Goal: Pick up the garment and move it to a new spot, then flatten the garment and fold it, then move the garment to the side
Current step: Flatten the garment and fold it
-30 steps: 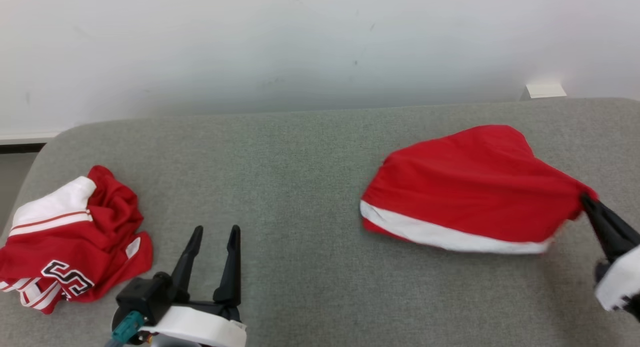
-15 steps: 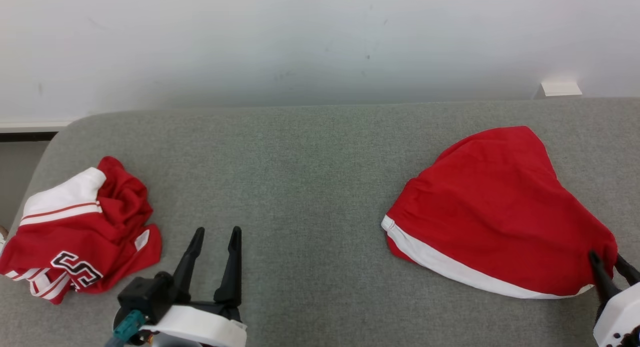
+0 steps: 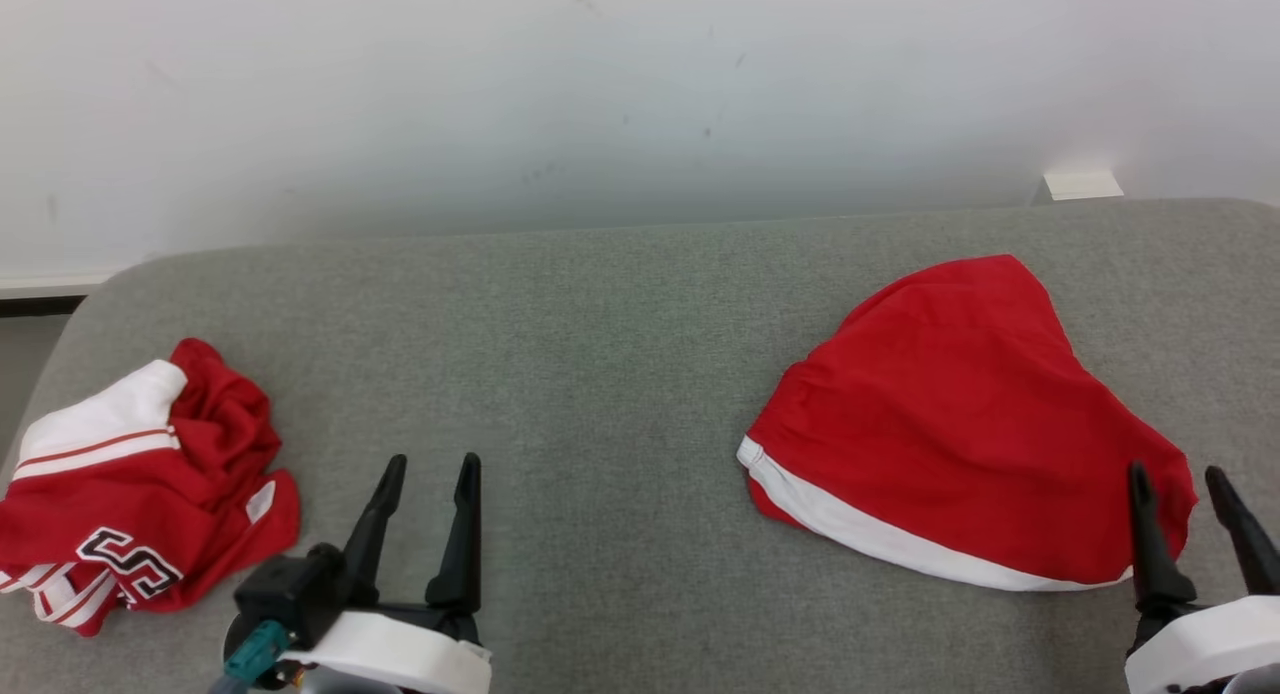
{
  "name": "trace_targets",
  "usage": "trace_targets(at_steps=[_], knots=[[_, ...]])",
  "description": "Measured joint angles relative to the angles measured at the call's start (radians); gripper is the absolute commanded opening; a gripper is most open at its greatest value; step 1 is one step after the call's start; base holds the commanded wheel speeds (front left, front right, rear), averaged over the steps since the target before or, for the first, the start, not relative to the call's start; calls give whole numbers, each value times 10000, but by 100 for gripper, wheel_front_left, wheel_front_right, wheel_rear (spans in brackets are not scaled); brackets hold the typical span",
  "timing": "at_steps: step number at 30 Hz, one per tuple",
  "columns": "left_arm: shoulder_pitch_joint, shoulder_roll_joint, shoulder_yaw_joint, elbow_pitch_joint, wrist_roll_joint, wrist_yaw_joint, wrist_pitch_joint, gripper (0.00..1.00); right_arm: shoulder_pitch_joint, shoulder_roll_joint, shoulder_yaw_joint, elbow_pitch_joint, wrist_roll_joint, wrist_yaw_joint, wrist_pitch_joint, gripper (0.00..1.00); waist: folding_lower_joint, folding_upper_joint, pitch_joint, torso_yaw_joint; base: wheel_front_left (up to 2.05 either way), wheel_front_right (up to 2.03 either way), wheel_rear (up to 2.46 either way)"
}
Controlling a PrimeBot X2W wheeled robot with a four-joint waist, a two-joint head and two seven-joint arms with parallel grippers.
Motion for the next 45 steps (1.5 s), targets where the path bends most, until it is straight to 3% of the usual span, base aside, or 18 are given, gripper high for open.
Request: trace_targets(at_steps=[8,13,23,36,38,39,45], knots=[[-446,88,-642,821,236,-288,19,100,176,247,194,29,171,0,-614,100,0,0,51,-448,0,0,0],[-1579,514,-1766,1620,-73,-385,1154,100,96,247,190,46,418,0,-888,100,0,0,270,-839,0,0,0],[-3800,1647,-4355,2451,-2596,-399,3267,100,-117,382,236,138,633,0,-1252,100,0,0,920,-1989,0,0,0],[-5080,2552,-5852,3852,-4337,-401,3776,100,-390,441,596,867,1049,0,-1755,100,0,0,1528,-3319,0,0,0],[-5198,2592,-6023,3917,-4598,-401,3672,64,-459,435,610,966,1114,0,-1822,100,1,0,1550,-3344,0,0,0],[-5240,2617,-6098,3952,-4690,-401,3580,0,-464,435,612,1016,1118,0,-1850,100,1,0,1536,-3334,0,0,0],[-5344,2656,-6454,4132,-4986,-401,2947,0,-481,397,581,1197,1118,0,-1929,100,0,0,1377,-3057,0,0,0]])
